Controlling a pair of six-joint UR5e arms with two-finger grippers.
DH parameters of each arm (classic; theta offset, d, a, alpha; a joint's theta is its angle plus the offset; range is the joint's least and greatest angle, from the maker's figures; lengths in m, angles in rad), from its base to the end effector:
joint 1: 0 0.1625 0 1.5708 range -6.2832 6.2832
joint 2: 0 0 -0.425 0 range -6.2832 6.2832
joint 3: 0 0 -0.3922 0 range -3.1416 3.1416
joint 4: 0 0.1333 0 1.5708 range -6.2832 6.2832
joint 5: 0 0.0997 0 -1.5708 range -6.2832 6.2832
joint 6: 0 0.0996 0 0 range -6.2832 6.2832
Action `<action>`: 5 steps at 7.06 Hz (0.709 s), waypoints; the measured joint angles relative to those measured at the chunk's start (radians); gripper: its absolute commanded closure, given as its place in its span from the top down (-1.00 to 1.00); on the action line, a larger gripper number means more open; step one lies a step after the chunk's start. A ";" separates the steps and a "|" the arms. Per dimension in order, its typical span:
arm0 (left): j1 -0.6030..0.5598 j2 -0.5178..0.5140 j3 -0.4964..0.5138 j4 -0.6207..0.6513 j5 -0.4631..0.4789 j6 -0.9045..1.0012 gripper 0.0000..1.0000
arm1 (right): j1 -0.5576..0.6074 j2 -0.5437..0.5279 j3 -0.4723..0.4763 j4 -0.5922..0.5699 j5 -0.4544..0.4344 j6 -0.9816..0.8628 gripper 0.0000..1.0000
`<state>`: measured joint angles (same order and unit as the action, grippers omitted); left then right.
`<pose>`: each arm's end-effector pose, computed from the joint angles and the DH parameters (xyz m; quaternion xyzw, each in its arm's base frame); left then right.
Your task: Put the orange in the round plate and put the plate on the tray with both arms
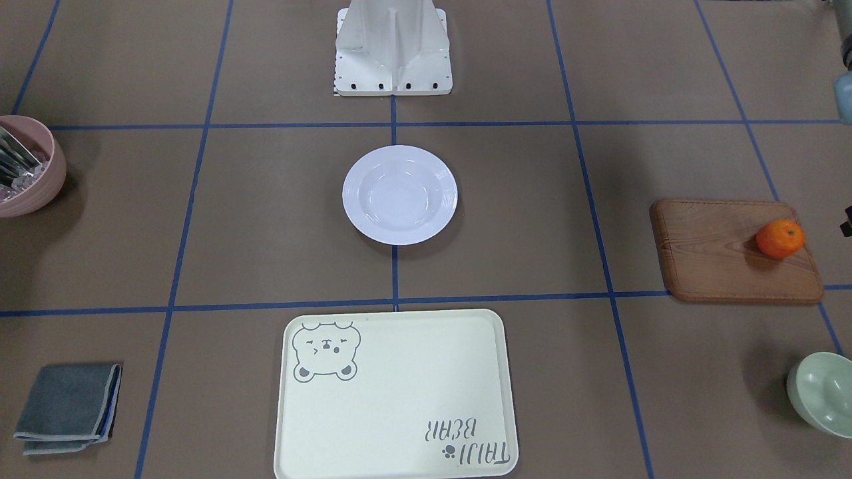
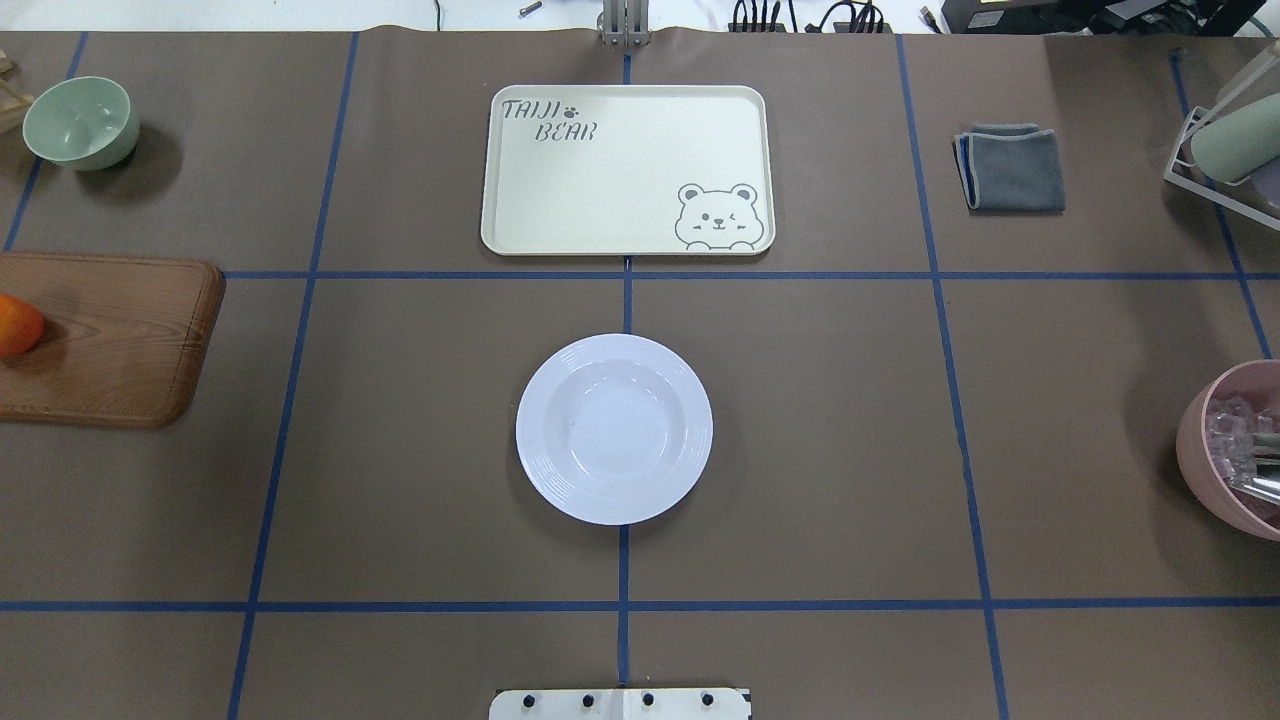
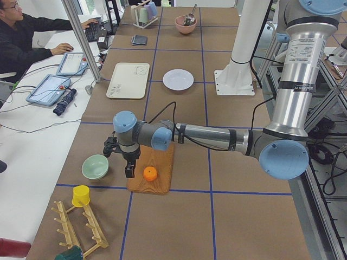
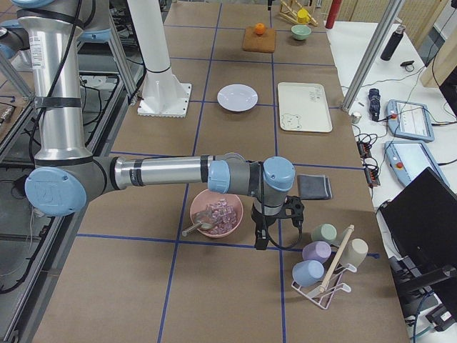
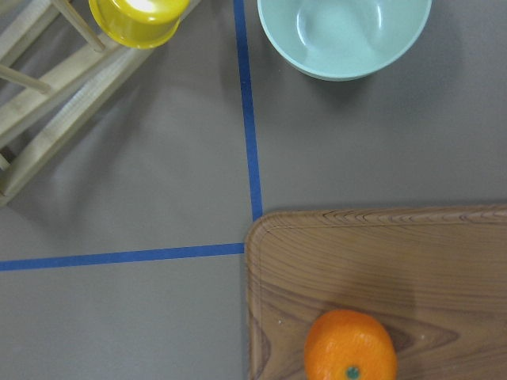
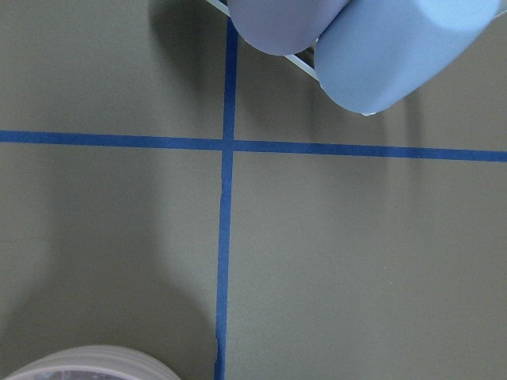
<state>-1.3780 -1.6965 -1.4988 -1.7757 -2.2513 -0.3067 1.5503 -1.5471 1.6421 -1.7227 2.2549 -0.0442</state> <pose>0.0382 -0.5642 0.6124 0.0360 0.3507 -0.0102 0.9357 0.0602 -0.4970 0.6329 -0.0228 -0.3356 -0.0209 0.9415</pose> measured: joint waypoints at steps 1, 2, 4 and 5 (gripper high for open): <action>0.031 0.005 0.038 -0.089 -0.002 -0.086 0.96 | 0.000 -0.001 0.003 0.000 0.003 0.001 1.00; 0.050 0.007 0.062 -0.136 -0.005 -0.123 0.96 | -0.001 0.001 0.003 0.000 0.008 0.001 1.00; 0.072 0.010 0.078 -0.162 -0.008 -0.141 0.96 | 0.000 0.003 0.004 0.000 0.018 0.001 1.00; 0.087 0.012 0.082 -0.164 -0.008 -0.142 0.96 | 0.000 0.004 0.003 0.000 0.019 0.001 1.00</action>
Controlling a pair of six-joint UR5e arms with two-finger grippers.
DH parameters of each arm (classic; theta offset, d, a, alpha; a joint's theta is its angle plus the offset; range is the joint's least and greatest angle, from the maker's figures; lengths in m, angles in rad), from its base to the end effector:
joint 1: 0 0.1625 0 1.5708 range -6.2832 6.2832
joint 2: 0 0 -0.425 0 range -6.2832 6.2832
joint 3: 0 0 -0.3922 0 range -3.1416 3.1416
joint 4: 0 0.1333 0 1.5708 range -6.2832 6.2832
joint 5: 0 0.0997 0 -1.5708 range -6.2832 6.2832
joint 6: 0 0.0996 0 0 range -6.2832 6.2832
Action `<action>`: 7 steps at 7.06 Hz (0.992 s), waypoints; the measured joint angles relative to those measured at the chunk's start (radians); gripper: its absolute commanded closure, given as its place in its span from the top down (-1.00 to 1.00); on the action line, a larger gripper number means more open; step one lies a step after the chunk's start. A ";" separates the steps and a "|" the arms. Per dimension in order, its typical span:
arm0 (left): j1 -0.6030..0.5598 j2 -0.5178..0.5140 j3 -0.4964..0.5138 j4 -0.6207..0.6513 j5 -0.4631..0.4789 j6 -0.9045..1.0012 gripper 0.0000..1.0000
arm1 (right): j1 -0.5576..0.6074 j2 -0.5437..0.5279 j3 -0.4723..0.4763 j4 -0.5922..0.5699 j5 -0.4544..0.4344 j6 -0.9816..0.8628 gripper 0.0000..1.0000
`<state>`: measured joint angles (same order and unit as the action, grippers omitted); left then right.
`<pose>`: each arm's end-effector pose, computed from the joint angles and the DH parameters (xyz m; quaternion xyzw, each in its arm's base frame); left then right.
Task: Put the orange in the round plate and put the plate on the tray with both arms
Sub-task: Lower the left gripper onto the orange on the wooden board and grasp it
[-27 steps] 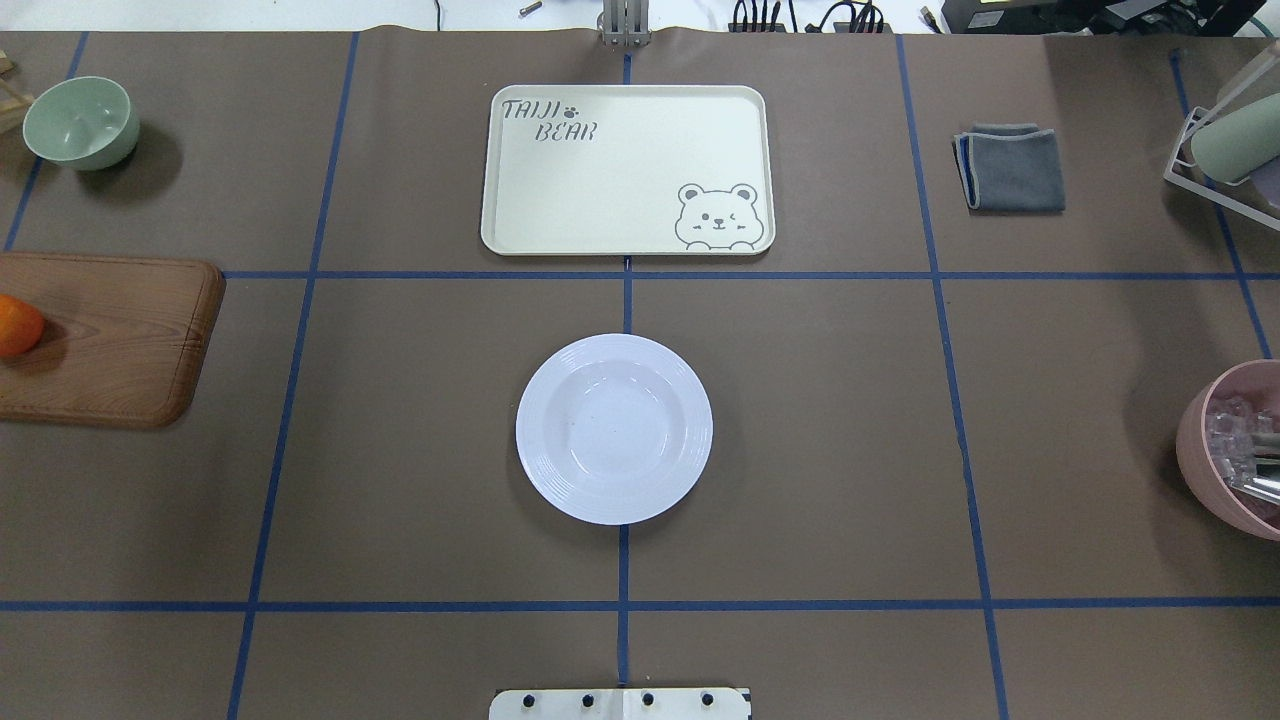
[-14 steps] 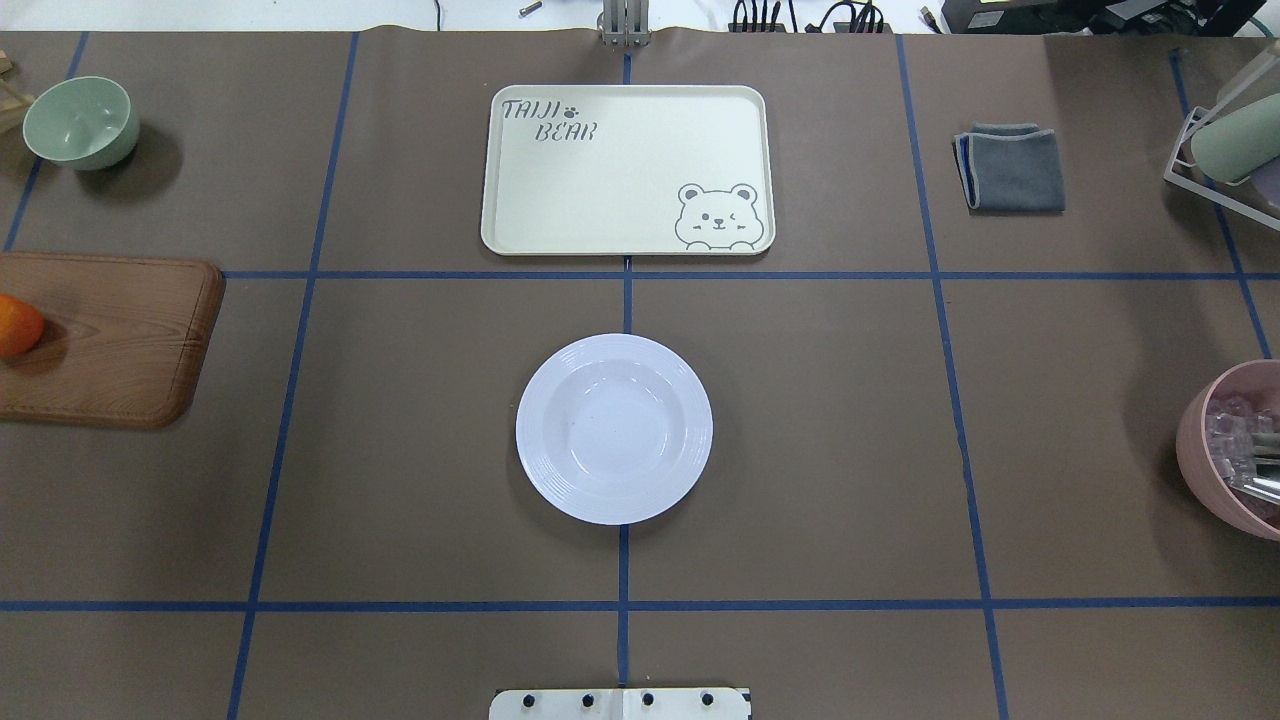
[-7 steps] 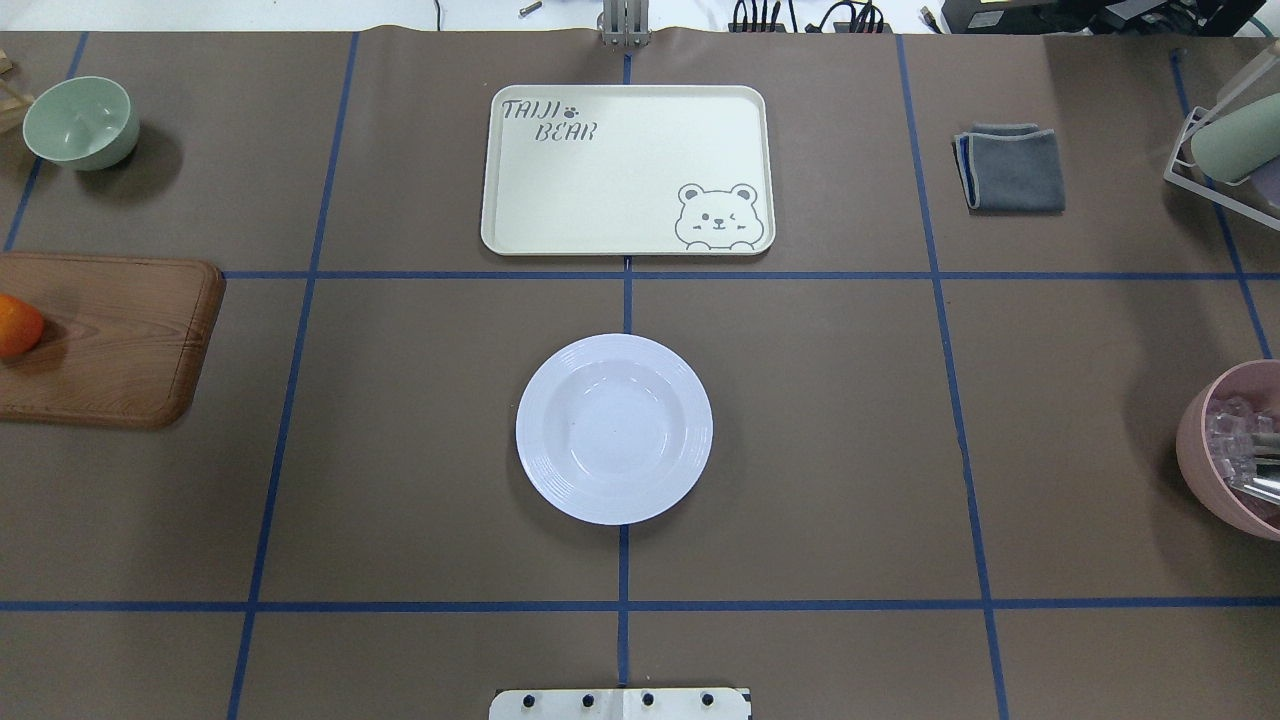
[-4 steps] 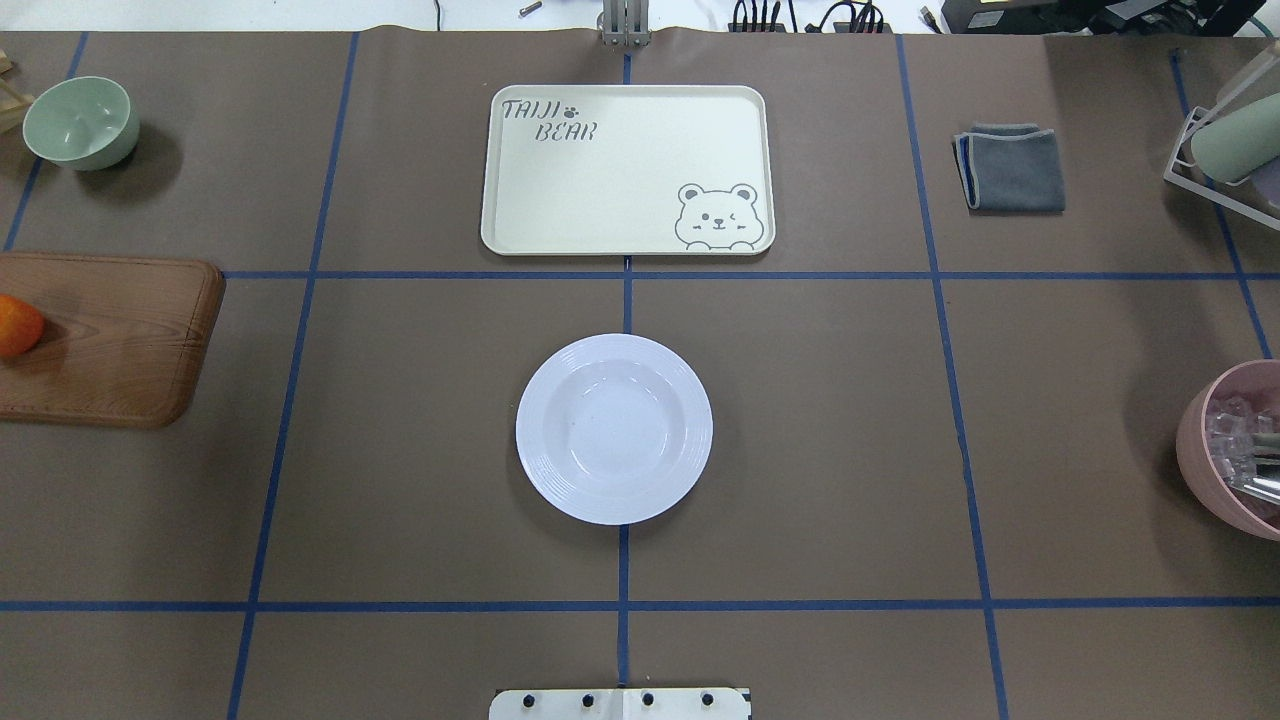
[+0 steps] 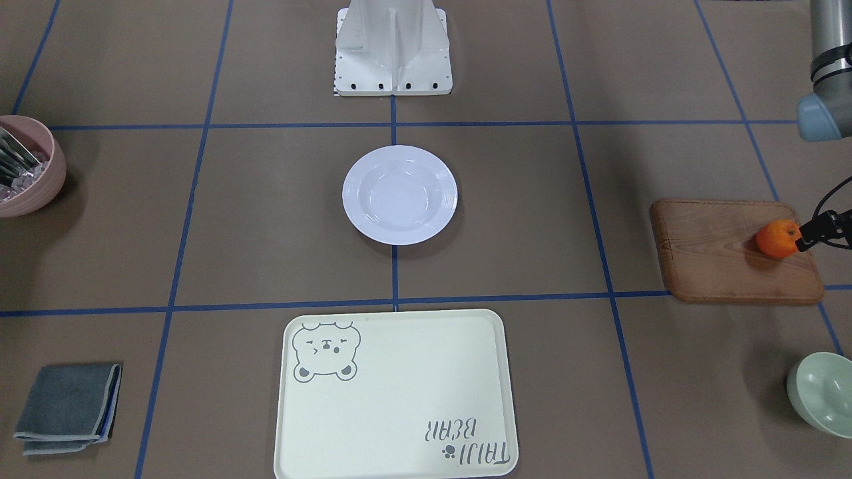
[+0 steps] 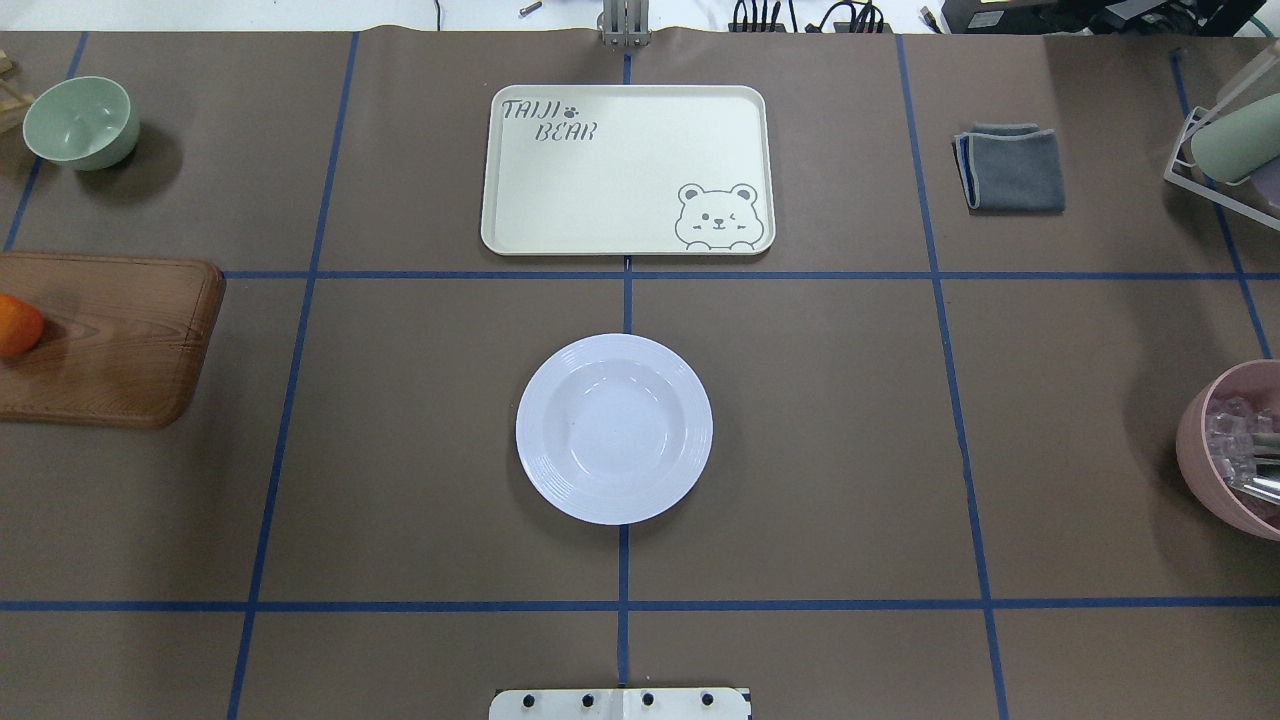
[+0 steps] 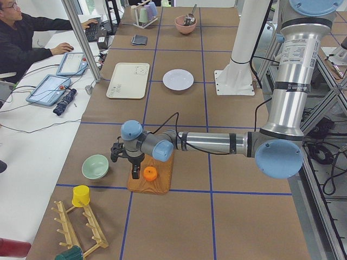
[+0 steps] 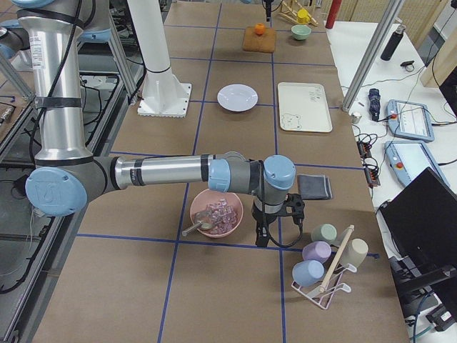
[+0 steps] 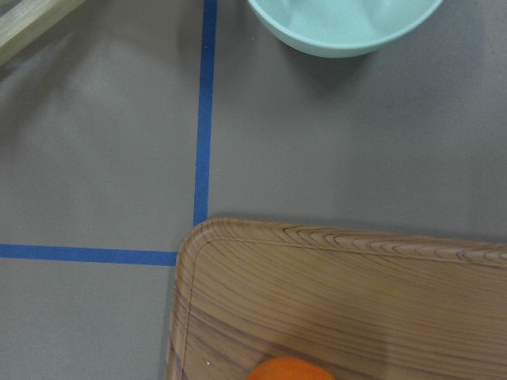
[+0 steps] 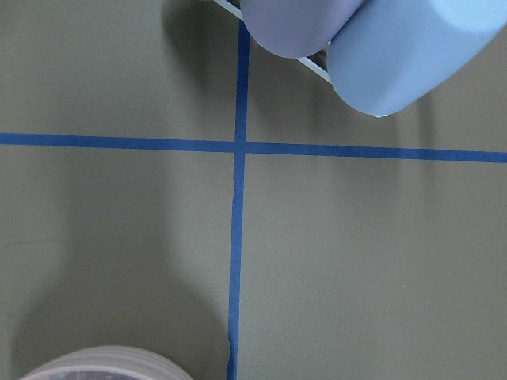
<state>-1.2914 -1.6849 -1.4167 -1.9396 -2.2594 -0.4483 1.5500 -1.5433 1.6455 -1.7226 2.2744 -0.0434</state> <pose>0.0870 -0.5571 0.6410 0.0255 0.3660 -0.0233 0.9300 0.0585 -0.4990 0.6281 -0.0194 -0.3447 -0.0216 0.9383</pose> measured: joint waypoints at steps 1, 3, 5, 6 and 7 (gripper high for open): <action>0.020 0.001 0.005 -0.001 0.000 0.000 0.96 | 0.000 0.000 -0.003 0.000 0.000 0.000 1.00; 0.050 0.002 0.023 -0.002 0.001 0.005 0.96 | 0.000 0.001 -0.008 0.000 0.000 0.000 1.00; 0.060 0.002 0.039 -0.002 0.001 0.009 0.96 | 0.000 0.000 -0.010 0.000 0.000 0.000 1.00; 0.065 0.002 0.045 -0.002 0.001 0.009 0.96 | 0.000 0.000 -0.010 0.000 0.000 0.000 1.00; 0.074 0.002 0.051 -0.002 0.001 0.010 0.96 | 0.000 0.000 -0.010 0.000 0.000 0.000 1.00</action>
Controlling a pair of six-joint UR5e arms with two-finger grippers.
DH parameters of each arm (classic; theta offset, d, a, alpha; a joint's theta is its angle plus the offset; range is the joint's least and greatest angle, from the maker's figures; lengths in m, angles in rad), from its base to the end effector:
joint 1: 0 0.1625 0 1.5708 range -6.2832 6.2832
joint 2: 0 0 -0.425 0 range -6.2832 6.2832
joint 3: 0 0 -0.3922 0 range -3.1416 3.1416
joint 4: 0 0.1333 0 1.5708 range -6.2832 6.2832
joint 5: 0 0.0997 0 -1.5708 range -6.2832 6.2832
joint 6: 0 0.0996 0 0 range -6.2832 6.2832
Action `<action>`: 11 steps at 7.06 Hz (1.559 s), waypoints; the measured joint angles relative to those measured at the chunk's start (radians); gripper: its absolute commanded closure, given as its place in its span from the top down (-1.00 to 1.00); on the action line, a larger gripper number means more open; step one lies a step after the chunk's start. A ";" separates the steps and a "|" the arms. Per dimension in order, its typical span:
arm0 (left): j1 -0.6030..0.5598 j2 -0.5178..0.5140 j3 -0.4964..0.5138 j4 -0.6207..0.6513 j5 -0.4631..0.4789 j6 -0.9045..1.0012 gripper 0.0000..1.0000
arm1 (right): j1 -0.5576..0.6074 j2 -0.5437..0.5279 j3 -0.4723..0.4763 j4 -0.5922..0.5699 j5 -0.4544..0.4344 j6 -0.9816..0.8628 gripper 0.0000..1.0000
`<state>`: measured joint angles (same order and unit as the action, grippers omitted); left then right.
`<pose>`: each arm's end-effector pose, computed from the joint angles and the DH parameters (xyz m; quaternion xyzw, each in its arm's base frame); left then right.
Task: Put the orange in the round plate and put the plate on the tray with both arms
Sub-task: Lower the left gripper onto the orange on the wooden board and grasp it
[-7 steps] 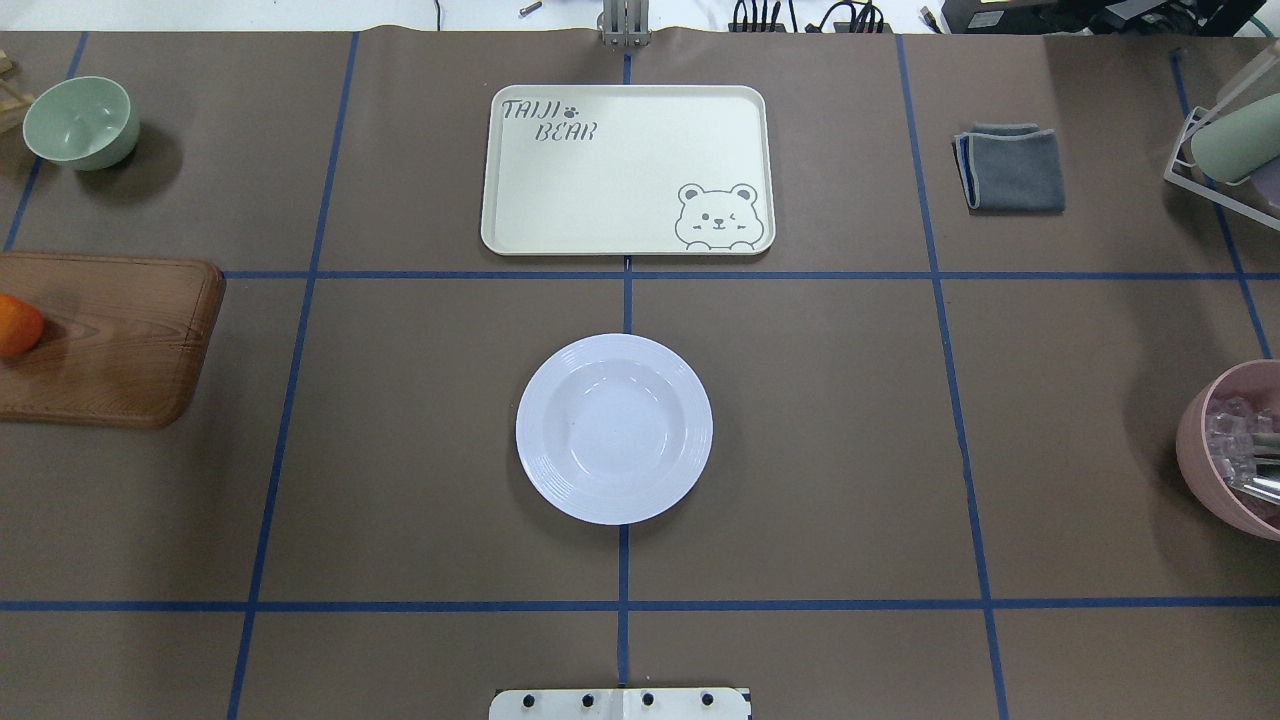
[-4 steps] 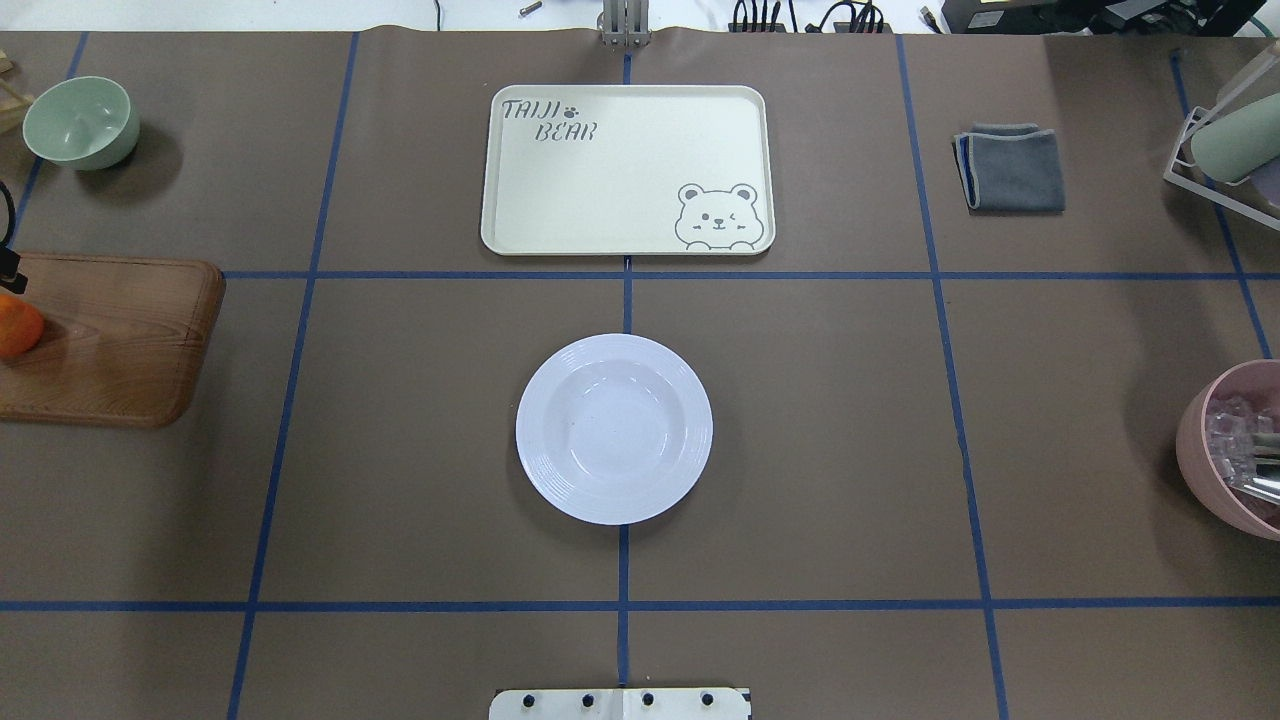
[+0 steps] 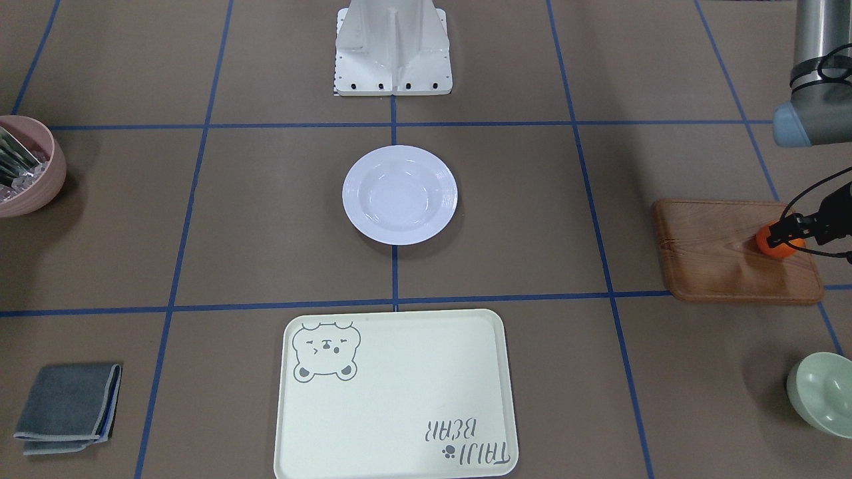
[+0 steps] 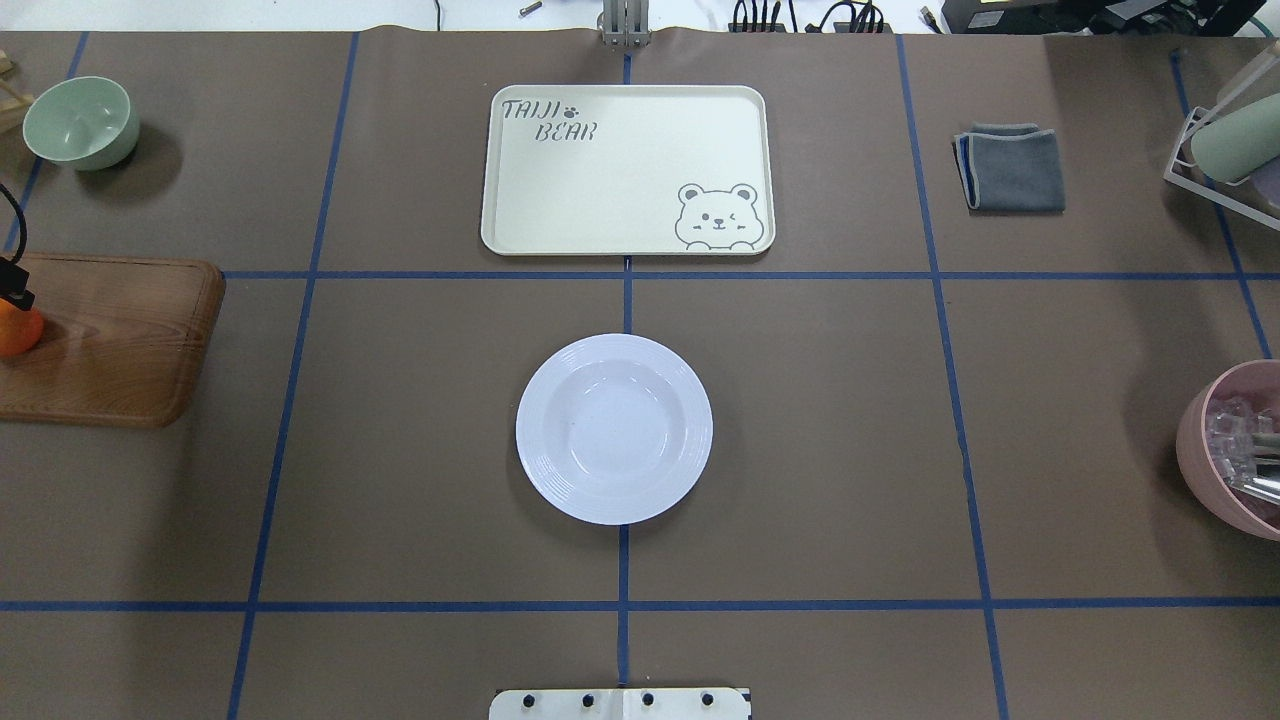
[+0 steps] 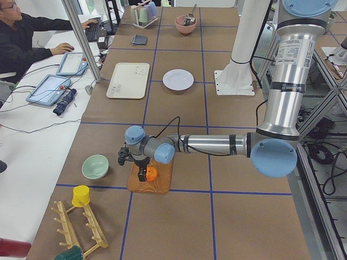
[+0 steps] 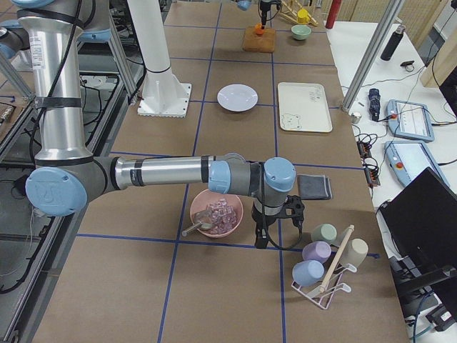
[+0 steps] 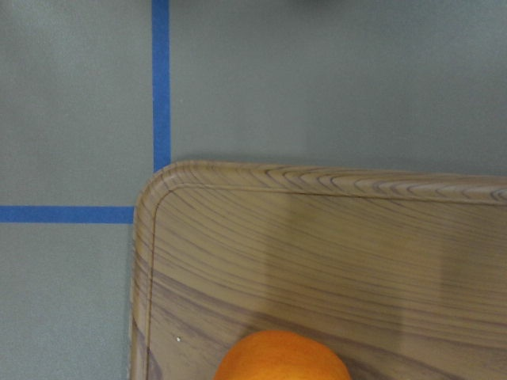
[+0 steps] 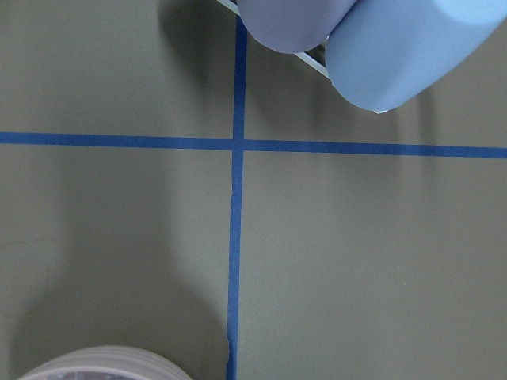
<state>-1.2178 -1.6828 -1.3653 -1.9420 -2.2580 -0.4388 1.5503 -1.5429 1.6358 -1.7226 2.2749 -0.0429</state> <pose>0.1261 -0.5450 0.6682 -0.0084 0.3581 0.0066 0.9336 0.0586 -0.4987 0.6326 -0.0238 -0.3450 -0.0196 0.9381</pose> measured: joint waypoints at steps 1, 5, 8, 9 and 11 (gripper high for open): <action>0.010 0.000 0.007 0.000 0.000 0.000 0.96 | 0.000 0.001 0.000 0.000 0.000 0.000 1.00; 0.035 0.000 0.039 0.000 -0.001 0.000 0.50 | 0.000 0.005 0.002 -0.003 0.004 0.000 1.00; 0.051 0.000 0.037 0.003 -0.044 0.000 -1.00 | 0.000 0.007 0.001 -0.006 0.005 0.000 1.00; 0.051 0.002 0.020 0.009 -0.096 0.000 -1.00 | 0.000 0.007 0.002 -0.007 0.005 0.000 1.00; 0.052 -0.041 -0.055 0.107 -0.149 -0.018 -1.00 | 0.001 0.006 0.003 -0.010 0.006 0.000 1.00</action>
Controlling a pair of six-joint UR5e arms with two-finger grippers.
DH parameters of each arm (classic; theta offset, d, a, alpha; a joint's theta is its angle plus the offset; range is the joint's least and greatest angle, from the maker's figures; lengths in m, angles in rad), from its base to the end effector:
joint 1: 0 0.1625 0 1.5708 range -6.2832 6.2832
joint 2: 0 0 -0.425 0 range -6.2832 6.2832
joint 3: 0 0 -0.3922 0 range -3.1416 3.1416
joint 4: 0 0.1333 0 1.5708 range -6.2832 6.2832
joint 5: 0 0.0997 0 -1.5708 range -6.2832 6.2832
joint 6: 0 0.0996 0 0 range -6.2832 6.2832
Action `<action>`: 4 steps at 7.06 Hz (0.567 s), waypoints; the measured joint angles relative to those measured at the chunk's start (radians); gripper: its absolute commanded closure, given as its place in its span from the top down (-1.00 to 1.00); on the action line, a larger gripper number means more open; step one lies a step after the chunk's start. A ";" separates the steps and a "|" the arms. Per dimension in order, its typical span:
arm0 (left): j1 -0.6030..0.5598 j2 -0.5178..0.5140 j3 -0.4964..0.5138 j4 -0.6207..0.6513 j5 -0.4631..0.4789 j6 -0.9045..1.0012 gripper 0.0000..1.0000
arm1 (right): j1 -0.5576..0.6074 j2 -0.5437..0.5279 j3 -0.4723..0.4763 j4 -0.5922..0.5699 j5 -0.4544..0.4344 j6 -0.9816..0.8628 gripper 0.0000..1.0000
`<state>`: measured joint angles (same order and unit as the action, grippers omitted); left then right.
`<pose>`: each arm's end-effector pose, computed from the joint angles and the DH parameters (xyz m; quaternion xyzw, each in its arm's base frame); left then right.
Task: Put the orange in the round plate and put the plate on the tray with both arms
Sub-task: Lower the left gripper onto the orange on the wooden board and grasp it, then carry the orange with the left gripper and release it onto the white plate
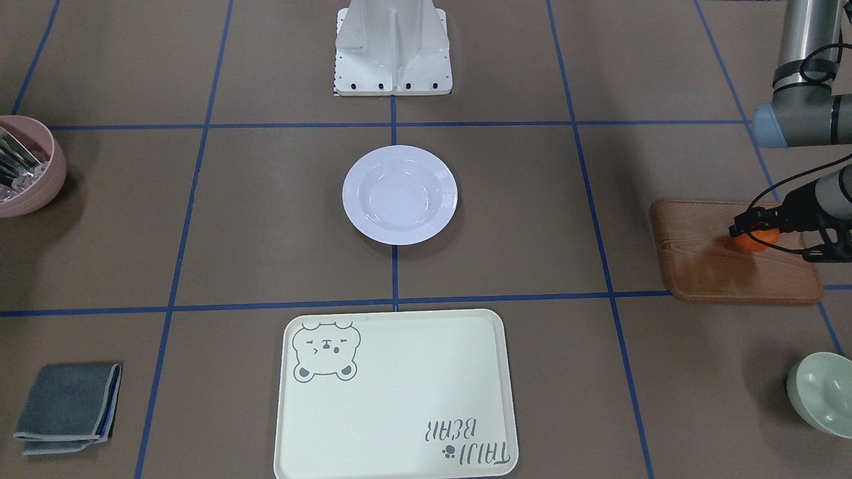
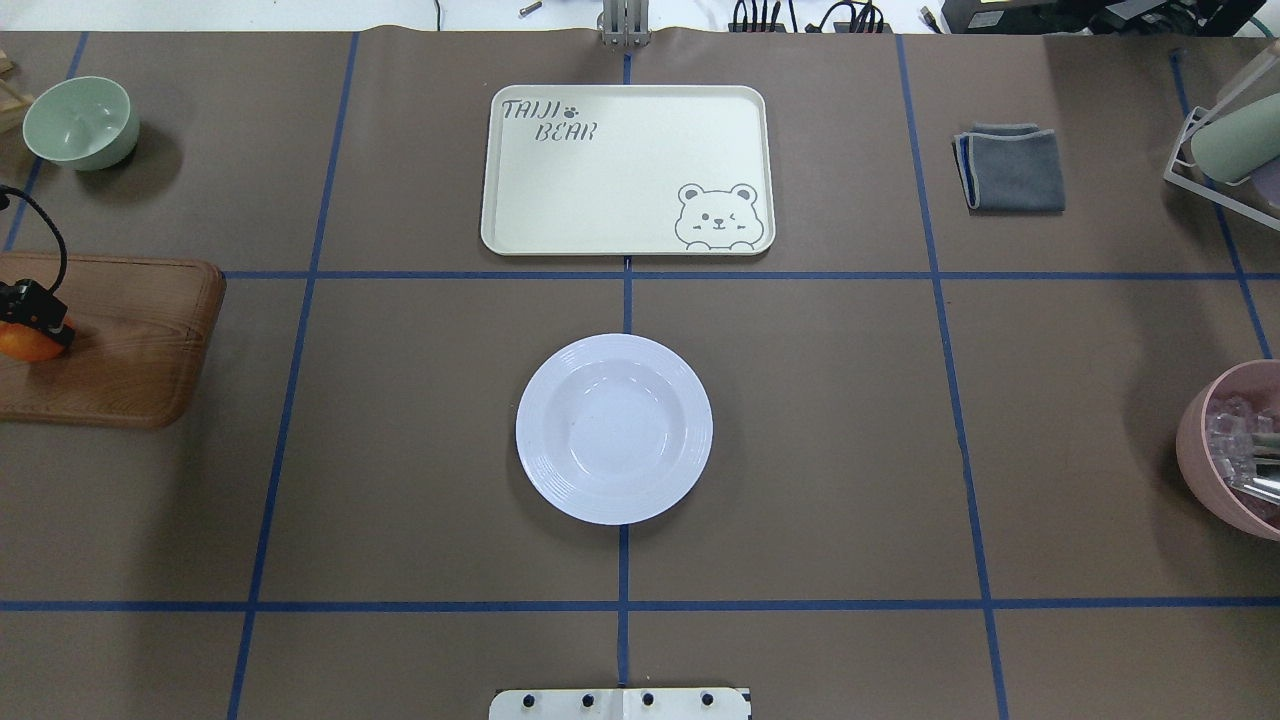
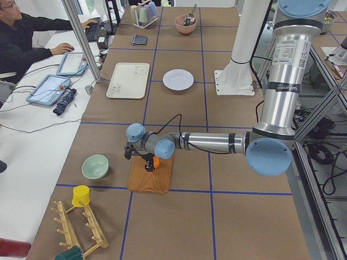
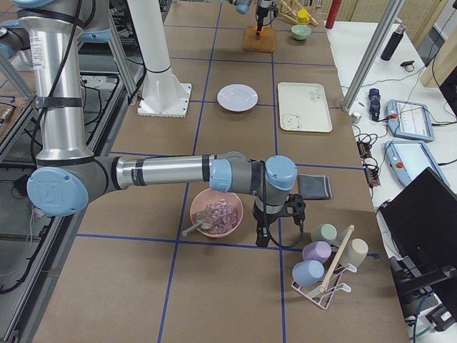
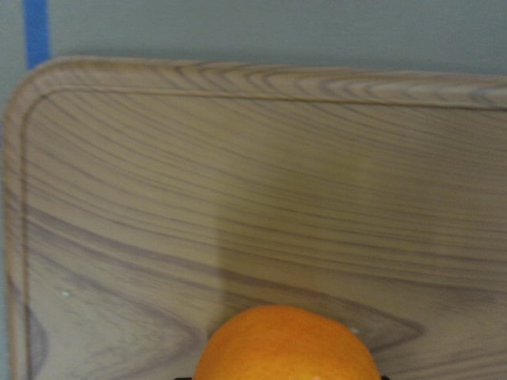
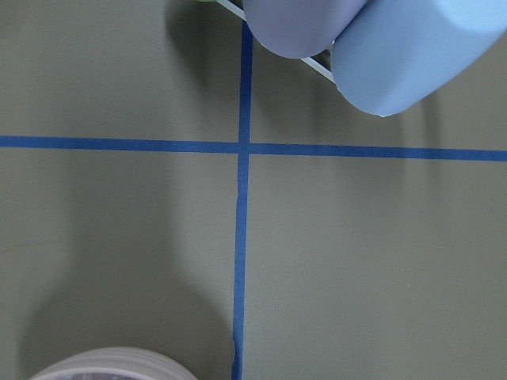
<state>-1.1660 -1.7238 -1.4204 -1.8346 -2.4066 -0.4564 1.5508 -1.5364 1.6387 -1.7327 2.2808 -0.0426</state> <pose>0.1702 -0.5480 0.6197 -0.0576 0.4162 0.0305 0.9069 0.0584 -0.5011 0.6285 -0.0240 -0.3477 -0.0190 0.9371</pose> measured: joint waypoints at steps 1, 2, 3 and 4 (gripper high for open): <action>0.002 -0.072 -0.053 0.123 -0.006 -0.030 -1.00 | 0.000 0.000 0.002 0.000 0.002 0.000 1.00; 0.016 -0.151 -0.103 0.227 -0.009 -0.099 -1.00 | 0.000 -0.003 0.005 0.003 0.005 0.000 1.00; 0.060 -0.225 -0.145 0.283 -0.008 -0.222 -1.00 | -0.001 -0.007 0.008 0.006 0.013 0.000 1.00; 0.129 -0.303 -0.171 0.304 -0.003 -0.384 -1.00 | -0.001 -0.012 0.009 0.008 0.035 0.000 1.00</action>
<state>-1.0375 -2.0269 -1.5912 -1.5309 -2.4092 -0.8408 1.5500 -1.5484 1.6473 -1.7247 2.3161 -0.0429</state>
